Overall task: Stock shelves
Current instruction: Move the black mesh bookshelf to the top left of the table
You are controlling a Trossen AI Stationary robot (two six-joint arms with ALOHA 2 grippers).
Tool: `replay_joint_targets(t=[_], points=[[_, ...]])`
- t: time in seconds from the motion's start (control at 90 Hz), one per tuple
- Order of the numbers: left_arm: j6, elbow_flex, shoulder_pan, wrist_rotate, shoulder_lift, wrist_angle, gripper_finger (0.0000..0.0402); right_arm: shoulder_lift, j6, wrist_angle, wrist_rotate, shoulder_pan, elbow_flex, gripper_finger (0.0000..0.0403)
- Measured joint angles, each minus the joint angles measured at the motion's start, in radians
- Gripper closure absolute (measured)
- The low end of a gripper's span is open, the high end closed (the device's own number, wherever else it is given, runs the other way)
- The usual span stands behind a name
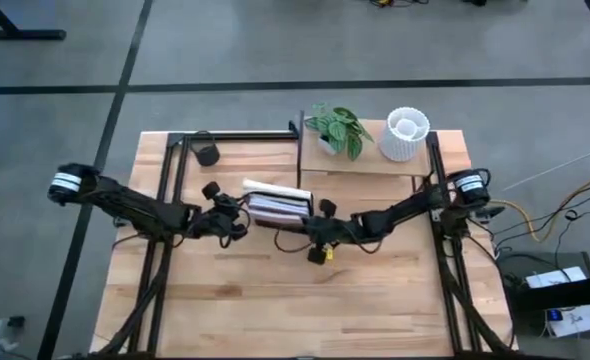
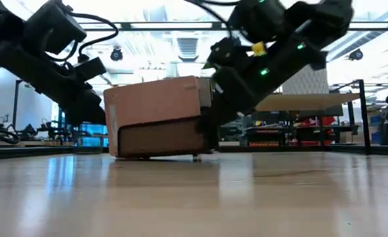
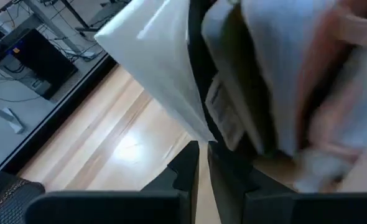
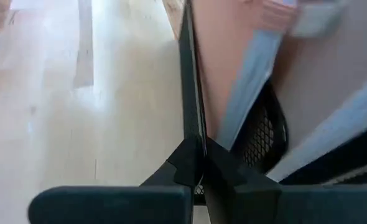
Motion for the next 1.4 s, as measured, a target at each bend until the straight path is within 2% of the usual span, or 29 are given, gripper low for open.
replay_joint_targets(t=[0.156,0.467,0.7,1.033,1.233,1.4], points=[[-0.016,-0.001,-0.029,0.075,-0.046,-0.067,0.0380,0.077,-0.059,-0.011,-0.003,-0.015,0.091,0.0402],[-0.205,-0.001,-0.126,0.095,-0.163,-0.352,0.0380,0.210,-0.132,-0.175,-0.013,-0.020,0.351,0.0403],[-0.355,0.000,-0.159,0.145,-0.261,-0.591,0.0380,0.251,-0.165,-0.231,-0.028,-0.032,0.418,0.0403],[-0.363,0.000,-0.160,0.176,-0.325,-0.601,0.0380,0.257,-0.281,-0.237,-0.078,-0.117,0.456,0.0402],[-0.379,0.002,-0.160,0.348,-0.333,-0.612,0.0380,0.258,-0.274,-0.234,-0.097,-0.169,0.455,0.0402],[-0.428,0.010,-0.160,0.387,-0.328,-0.648,0.0380,0.258,-0.265,-0.230,-0.097,-0.184,0.455,0.0402]])
